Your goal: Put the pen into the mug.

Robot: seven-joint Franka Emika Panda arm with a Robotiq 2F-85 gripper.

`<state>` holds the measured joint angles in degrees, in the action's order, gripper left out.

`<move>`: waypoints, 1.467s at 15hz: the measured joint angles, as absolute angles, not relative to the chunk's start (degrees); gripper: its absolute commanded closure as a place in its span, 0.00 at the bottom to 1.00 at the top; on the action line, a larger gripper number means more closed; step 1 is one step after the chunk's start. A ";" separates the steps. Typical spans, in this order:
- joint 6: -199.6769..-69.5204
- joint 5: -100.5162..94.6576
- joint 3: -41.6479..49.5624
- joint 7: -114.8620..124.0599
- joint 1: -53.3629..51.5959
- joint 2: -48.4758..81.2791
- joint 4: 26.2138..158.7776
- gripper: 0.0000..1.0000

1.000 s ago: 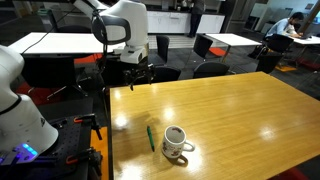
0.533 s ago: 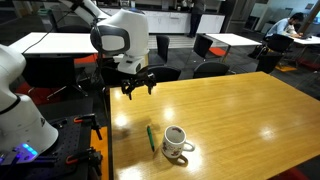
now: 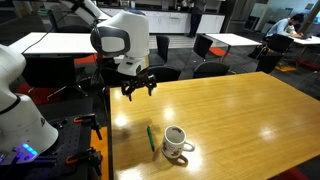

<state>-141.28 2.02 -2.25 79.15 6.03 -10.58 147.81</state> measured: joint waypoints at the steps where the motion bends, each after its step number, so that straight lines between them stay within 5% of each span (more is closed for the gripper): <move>1: -141.28 2.02 -1.72 79.12 6.03 -10.43 147.81 0.00; 22: -149.04 -17.35 2.00 92.87 8.65 -0.27 146.72 0.00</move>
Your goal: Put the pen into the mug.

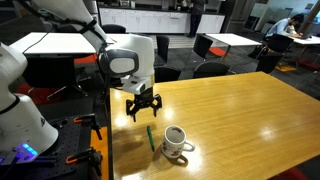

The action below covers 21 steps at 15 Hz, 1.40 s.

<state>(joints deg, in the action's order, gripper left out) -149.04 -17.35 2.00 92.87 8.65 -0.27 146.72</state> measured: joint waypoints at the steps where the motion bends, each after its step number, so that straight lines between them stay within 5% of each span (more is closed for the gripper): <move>1: -150.06 -17.37 2.27 93.05 8.55 0.57 146.69 0.00; 21: -158.61 -16.13 8.19 93.46 3.15 12.44 144.08 0.00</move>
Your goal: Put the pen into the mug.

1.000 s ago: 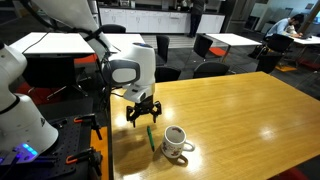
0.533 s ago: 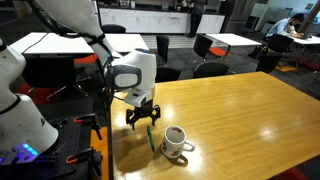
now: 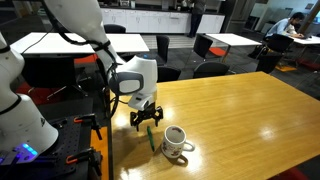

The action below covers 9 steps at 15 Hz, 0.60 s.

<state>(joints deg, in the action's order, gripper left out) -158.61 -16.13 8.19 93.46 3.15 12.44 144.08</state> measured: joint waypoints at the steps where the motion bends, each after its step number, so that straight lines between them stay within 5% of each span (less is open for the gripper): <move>1: -158.87 -15.27 8.22 93.35 3.02 13.12 143.71 0.01; 9: -158.98 -8.80 8.77 91.04 2.29 16.74 140.04 0.14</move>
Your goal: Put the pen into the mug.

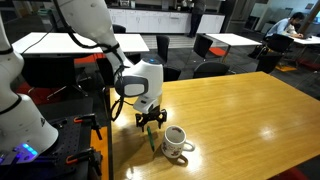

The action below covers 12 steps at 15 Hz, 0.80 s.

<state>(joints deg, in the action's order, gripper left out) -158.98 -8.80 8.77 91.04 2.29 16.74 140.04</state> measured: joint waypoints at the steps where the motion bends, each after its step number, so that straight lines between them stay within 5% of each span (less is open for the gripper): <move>1: -158.98 -8.20 8.78 90.79 2.28 17.07 139.64 0.15; 7: -158.98 -5.94 8.82 90.01 2.22 19.35 137.92 0.16; 12: -158.98 -4.71 8.85 89.94 2.16 20.81 137.25 0.29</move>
<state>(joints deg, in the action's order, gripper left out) -158.98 -4.71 8.85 89.94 2.16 20.81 137.25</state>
